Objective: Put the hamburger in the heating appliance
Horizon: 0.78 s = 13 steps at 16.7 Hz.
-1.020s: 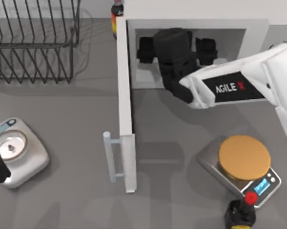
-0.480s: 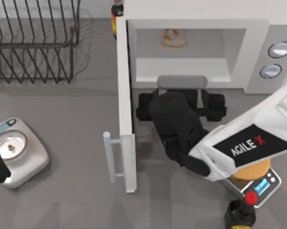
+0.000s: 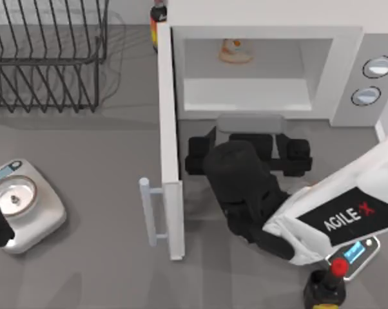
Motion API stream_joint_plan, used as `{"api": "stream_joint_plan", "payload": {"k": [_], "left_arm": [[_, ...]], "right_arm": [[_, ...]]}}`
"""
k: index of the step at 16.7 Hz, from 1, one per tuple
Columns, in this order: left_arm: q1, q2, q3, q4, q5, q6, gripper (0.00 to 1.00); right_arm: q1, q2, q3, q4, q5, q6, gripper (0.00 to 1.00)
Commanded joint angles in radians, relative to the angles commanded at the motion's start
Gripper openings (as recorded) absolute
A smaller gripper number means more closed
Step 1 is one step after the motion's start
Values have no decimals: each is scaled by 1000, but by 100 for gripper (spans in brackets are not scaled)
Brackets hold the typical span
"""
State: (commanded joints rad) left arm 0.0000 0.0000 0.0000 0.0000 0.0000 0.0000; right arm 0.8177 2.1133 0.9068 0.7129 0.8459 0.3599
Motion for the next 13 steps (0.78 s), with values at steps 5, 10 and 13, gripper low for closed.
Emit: {"api": "stream_joint_plan", "payload": {"k": [5,10,13], "left_arm": [[0,0,0,0,0,0,100],[0,0,0,0,0,0,100],[0,0,0,0,0,0,100]], "right_arm": [[-2,-95,35,-112,-3,-1,100],[-1,-242,86,-347,-5,-1,100],[0,-284,108,-392,-5,-1,100]]}}
